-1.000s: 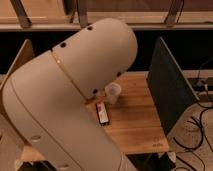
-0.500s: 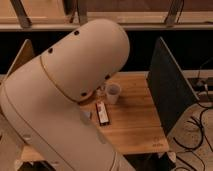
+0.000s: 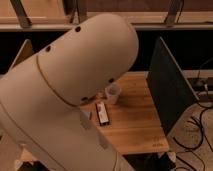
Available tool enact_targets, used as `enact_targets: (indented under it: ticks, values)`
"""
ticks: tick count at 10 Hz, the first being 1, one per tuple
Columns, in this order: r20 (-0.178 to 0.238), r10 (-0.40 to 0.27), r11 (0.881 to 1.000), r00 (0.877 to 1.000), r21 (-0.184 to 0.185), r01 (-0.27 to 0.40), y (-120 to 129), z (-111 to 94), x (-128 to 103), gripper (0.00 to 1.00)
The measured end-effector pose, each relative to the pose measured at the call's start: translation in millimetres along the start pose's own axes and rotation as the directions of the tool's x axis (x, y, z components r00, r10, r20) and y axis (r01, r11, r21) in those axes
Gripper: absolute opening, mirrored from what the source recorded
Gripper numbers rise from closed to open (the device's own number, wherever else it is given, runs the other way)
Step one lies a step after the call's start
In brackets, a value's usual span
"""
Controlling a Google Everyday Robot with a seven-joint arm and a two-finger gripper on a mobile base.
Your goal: Place the pepper in the ceramic cup
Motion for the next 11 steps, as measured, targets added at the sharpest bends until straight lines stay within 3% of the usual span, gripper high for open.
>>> enact_targets:
  ticks: [3,7,11]
  values:
    - [-0.005,0.033,0.999,0.999,-0.026,-0.033,23,-3,-10,0.2]
    - [0.059,0.117,0.991,0.991,-0.07,-0.113,61,30,-34,0.2]
    - [0.084,0.131,0.99,0.988,-0.069,-0.126,59,52,-33,0.2]
